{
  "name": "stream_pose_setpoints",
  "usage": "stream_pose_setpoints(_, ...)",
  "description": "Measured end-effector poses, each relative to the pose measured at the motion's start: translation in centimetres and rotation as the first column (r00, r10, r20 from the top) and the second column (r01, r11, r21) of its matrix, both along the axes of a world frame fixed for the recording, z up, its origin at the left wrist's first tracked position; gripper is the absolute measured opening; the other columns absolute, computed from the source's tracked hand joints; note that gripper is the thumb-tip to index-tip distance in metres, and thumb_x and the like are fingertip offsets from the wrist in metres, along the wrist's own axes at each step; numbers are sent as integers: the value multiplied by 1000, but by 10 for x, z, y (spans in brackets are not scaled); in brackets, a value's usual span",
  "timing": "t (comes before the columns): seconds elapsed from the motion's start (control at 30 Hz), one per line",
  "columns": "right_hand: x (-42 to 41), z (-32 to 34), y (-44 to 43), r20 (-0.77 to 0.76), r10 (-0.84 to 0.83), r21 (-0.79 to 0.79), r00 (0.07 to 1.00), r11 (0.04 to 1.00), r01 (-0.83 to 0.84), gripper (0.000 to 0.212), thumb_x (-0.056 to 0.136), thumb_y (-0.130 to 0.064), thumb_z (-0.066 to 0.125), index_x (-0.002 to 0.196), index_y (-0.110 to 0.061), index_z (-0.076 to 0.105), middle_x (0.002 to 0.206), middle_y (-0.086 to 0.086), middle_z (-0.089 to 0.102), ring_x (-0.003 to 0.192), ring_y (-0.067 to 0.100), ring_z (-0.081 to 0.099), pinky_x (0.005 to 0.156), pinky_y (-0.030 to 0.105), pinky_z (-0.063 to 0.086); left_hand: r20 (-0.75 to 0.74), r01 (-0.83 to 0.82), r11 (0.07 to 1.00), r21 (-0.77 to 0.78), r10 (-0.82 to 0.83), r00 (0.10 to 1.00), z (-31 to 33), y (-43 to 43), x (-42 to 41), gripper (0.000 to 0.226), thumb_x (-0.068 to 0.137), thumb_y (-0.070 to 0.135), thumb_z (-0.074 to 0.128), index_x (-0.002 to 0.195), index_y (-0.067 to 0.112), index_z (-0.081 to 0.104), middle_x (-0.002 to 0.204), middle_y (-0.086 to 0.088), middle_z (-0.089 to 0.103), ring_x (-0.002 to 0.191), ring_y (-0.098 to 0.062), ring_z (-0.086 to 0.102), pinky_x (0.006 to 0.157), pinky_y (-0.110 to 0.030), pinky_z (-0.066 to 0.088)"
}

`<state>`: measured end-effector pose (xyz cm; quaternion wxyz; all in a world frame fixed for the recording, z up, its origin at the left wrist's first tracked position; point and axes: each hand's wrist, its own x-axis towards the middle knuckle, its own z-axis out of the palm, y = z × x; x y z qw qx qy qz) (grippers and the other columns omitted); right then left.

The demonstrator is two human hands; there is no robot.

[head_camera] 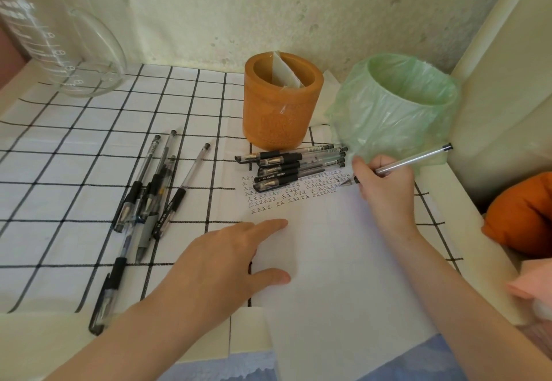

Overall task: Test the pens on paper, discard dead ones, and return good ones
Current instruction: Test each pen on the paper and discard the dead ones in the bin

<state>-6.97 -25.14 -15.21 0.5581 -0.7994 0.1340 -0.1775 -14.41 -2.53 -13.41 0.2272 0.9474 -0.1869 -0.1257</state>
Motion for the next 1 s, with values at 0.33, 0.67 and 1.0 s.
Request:
stream_pose_setpoints(0.33,0,-5,0,30,1,-31,1000,1000,0,33,80,-1,58,55,-10,38,57,15,36,55,20,29,49,27,24,-7,-9,1000,-13,9,1000,-1,0,1,65,77,64,52,134,54,23,73,20,39,66,3,42,57,-12,32)
stream_pose_setpoints(0.67,0,-6,1,38,22,-63,999,998,-19,37,80,-2,58,53,-14,35,52,10,35,52,18,29,47,26,24,-9,-8,1000,2,8,1000,-1,0,2,64,77,64,52,133,55,23,72,17,39,65,1,42,55,-13,31)
stream_pose_setpoints(1.0,0,-6,1,47,22,-67,999,998,-19,39,79,0,58,53,-14,33,52,8,32,51,15,28,44,22,23,-10,-14,1000,-11,14,1000,-2,0,2,63,76,64,53,132,54,25,71,18,39,64,4,41,54,-14,30)
